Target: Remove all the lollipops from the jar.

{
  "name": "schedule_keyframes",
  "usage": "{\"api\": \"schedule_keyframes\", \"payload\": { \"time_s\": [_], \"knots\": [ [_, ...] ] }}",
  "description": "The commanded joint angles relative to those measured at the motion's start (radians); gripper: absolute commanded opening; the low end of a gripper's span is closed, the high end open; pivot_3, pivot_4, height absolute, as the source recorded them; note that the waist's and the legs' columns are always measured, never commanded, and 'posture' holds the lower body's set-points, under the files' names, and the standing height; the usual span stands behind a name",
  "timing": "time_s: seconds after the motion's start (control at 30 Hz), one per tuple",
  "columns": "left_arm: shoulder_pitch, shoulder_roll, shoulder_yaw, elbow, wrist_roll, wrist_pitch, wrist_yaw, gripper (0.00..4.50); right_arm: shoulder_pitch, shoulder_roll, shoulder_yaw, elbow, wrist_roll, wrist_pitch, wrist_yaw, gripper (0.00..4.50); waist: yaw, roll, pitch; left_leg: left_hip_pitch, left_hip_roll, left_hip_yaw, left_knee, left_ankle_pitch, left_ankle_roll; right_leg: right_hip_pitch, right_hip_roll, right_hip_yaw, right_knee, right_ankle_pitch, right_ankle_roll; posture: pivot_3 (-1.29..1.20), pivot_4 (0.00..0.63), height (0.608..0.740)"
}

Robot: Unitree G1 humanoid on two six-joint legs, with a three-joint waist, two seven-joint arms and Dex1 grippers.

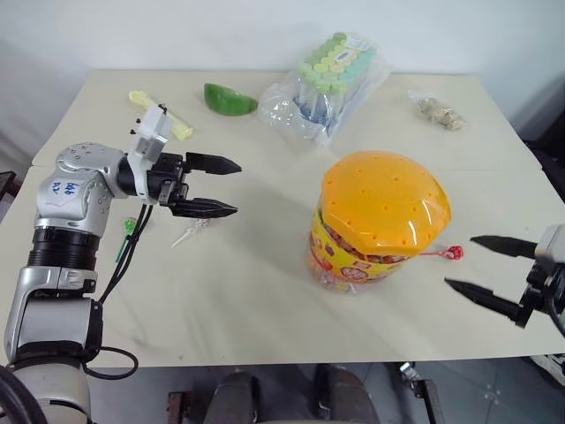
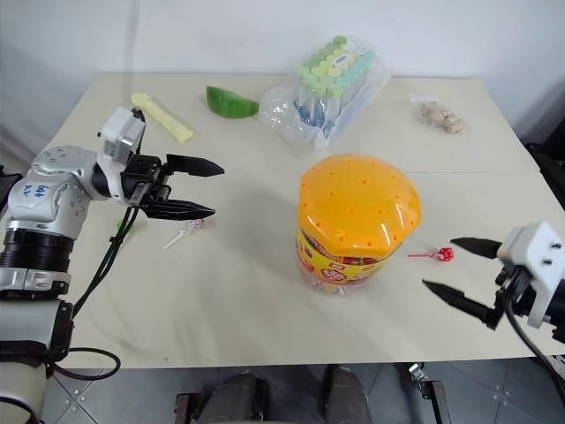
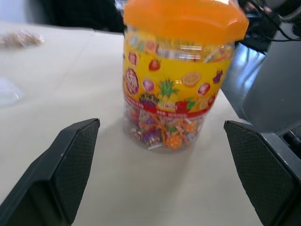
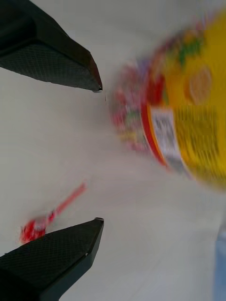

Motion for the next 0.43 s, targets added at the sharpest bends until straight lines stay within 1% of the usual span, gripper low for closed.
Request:
{"api": "schedule_keyframes", "payload": {
  "time_s": [0.03,0.17,0.3,0.43],
  "knots": [
    [0.069,0.046,0.067,-0.112,-0.029,0.048,0.007,4.5,-0.024,0.003,0.028,0.056,-0.019,-0.104,0.042,4.48,-0.002,0.0,0.0,0.001,0.0,0.0,0.0,0.0,0.0,0.0,0.0,0.001,0.0,0.0,0.0,0.0,0.15,0.74],
    [0.187,0.093,0.136,-0.21,-0.05,0.105,0.039,4.5,-0.041,0.015,0.067,0.109,-0.015,-0.166,0.076,4.48,-0.004,0.0,0.0,0.001,0.001,0.0,-0.001,0.0,0.0,-0.001,0.0,0.001,0.001,0.0,-0.001,0.0,0.15,0.74],
    [0.311,0.125,0.219,-0.296,-0.073,0.154,0.101,4.5,-0.097,0.035,0.127,0.155,-0.028,-0.204,0.043,4.48,-0.004,0.0,0.0,0.001,0.001,0.0,0.0,0.0,0.0,0.0,0.0,0.001,0.0,0.0,-0.001,0.0,0.15,0.74],
    [0.435,0.133,0.286,-0.367,-0.063,0.104,0.123,4.5,-0.15,0.062,0.175,0.172,-0.042,-0.203,-0.029,4.48,-0.002,0.0,0.0,0.002,0.001,0.0,0.0,-0.001,-0.001,0.0,0.0,0.001,0.001,0.0,-0.001,0.0,0.15,0.74]
  ]
}}
